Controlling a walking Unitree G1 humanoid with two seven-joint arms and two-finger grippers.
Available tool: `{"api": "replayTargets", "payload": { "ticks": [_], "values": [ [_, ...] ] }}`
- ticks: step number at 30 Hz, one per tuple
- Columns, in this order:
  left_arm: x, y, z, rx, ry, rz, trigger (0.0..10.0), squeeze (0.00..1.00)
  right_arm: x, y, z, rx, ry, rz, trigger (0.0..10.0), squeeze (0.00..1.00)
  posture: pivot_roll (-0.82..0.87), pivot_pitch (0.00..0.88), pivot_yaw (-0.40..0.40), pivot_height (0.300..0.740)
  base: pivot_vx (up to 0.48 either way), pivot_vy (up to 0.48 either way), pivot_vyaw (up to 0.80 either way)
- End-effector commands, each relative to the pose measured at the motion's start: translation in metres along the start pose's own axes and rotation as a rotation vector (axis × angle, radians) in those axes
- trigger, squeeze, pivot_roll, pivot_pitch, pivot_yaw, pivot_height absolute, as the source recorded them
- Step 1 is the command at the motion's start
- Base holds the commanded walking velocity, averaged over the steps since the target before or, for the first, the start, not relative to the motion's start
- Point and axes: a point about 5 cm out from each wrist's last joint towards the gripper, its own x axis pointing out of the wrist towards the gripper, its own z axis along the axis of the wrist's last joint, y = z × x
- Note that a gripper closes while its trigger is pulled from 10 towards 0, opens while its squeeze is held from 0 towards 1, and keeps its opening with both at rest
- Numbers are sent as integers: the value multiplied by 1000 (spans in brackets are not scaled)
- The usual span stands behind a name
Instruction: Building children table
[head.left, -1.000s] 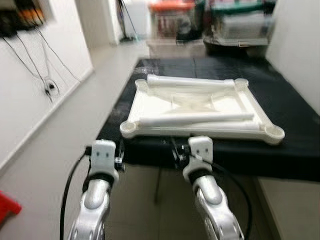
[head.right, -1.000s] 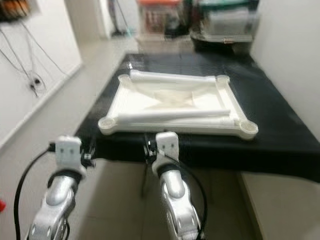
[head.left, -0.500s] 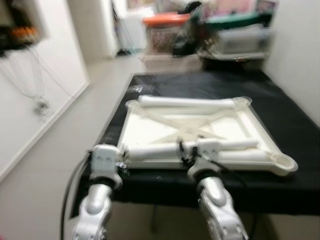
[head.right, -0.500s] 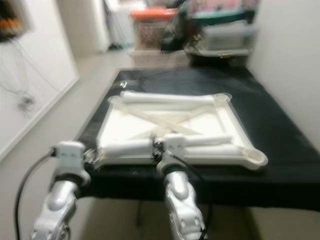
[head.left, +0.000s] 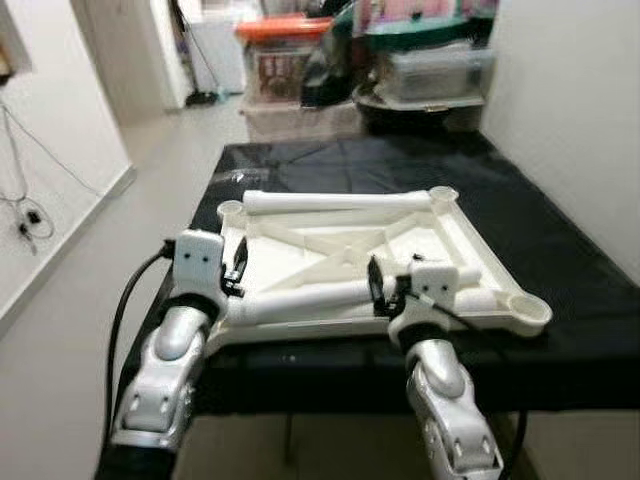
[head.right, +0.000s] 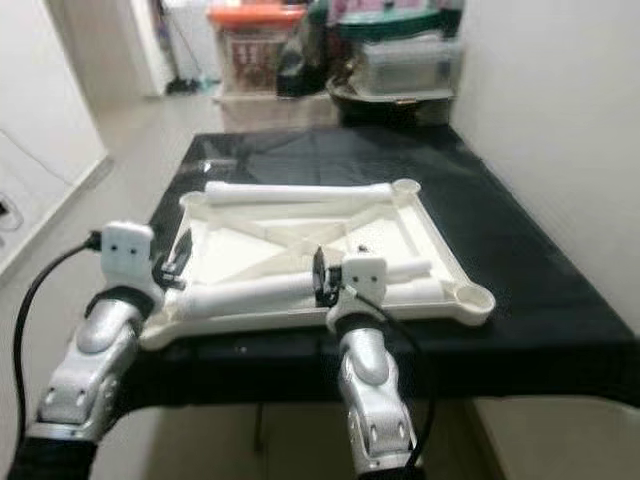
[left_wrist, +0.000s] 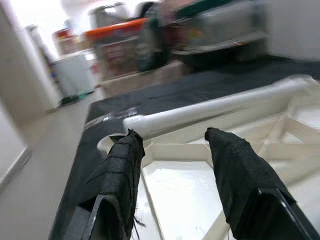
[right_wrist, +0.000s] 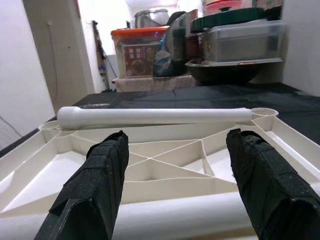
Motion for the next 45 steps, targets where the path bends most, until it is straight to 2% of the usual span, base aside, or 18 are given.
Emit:
{"api": "replayTargets", "payload": {
  "ticks": [1,3,4,5,7,8,9,11,12,13,14,15,19,21,23,32,42,45],
  "values": [
    [7,4,3,11,13,-61,10000,0,0,0,-3,4,24,-11,10000,0,44,0,28,740,0,0,-800],
    [12,4,4,26,24,-111,10000,0,1,-1,-3,5,26,-17,10000,0,46,0,28,740,0,0,-800],
    [17,3,7,50,29,-184,10000,1000,1,-2,-2,5,22,-26,10000,0,53,0,26,740,0,0,-781],
    [17,3,7,50,29,-184,10000,1000,1,-2,-2,5,22,-26,10000,0,53,0,26,740,0,0,-781],
    [31,2,11,133,61,-339,10000,1000,1,-2,0,0,17,-34,10000,0,61,0,36,740,0,0,0],
    [31,2,11,133,61,-339,10000,1000,1,-2,0,0,17,-34,10000,0,61,0,36,740,0,0,0],
    [37,0,13,155,82,-409,10000,1000,2,-2,0,-2,19,-37,10000,0,62,0,38,740,0,0,0],
    [37,0,13,155,82,-409,10000,1000,2,-2,0,-2,19,-37,10000,0,62,0,38,740,0,0,0],
    [41,-1,14,165,103,-460,10000,1000,2,-2,1,-3,19,-39,10000,0,67,0,42,740,0,0,0],
    [43,-6,10,201,182,-631,10000,439,2,-4,1,-8,22,-52,10000,0,72,0,52,740,0,0,0],
    [43,-6,10,201,182,-631,10000,439,2,-4,1,-8,22,-52,10000,0,72,0,52,740,0,0,0],
    [43,-7,6,217,261,-755,10000,0,1,-6,1,-8,30,-59,10000,0,74,0,56,740,0,0,0],
    [44,-3,6,199,349,-891,10000,0,-1,-8,-1,-8,48,-66,10000,0,80,0,56,740,0,0,0],
    [44,-3,6,199,349,-891,10000,0,-1,-8,-1,-8,48,-66,10000,0,80,0,56,740,0,0,0],
    [49,11,8,263,442,-993,10000,0,-5,-9,-3,-6,64,-72,10000,0,84,0,63,740,0,0,0],
    [60,26,6,385,500,-984,10000,0,-9,-11,1,-5,70,-76,10000,0,63,18,86,740,0,0,0],
    [57,19,-8,379,553,-1045,10000,0,-16,-15,8,-16,70,-79,10000,0,43,54,96,740,0,0,0],
    [55,12,-18,407,567,-1067,10000,0,-19,-17,9,-21,77,-83,10000,0,40,73,100,740,0,0,0]
  ]
}}
